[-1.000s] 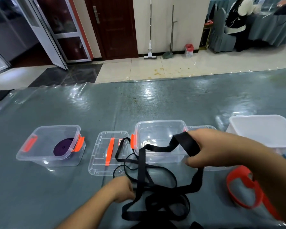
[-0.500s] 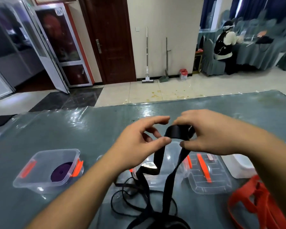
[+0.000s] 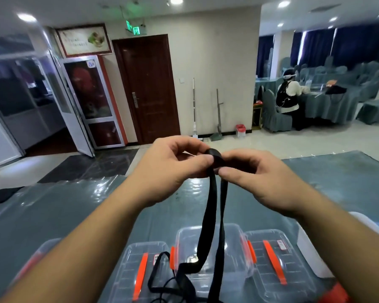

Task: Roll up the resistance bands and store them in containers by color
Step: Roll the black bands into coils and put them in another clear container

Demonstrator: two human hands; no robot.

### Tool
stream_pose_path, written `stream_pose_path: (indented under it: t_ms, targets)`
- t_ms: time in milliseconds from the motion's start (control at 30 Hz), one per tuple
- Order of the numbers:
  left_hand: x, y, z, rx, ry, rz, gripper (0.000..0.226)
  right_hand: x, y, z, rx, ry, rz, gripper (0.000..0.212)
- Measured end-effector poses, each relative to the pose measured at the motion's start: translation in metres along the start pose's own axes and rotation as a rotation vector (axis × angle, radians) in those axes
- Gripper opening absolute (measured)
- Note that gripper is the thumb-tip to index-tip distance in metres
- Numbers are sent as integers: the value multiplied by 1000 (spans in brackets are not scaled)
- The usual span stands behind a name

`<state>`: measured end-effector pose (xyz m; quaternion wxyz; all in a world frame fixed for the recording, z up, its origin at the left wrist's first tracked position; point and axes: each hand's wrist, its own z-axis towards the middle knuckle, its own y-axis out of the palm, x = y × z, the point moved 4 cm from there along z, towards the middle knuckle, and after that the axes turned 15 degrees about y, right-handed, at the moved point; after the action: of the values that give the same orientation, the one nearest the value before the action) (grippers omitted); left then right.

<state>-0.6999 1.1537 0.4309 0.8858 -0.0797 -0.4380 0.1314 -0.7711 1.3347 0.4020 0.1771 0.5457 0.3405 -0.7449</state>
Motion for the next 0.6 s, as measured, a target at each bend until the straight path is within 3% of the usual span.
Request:
stream_pose_path:
  t_ms: [133,300,367,467,600]
  targets:
    - [24,-1,20,140,40,-160,16,-14,14,8,-56,-30,299,30]
    - [61,-5,40,191,158,-241,17,-47,11,20,-49,-128,457,29]
    - [70,-9,41,149,213,-167,23,-56,9,24,-79,-127,501,41]
    - [72,-17,38,69,290,10,23,-57,9,28,-72,-63,457,37]
    - [65,-28,30,-156,436,485,35,-46,12,27,-8,23,402,29]
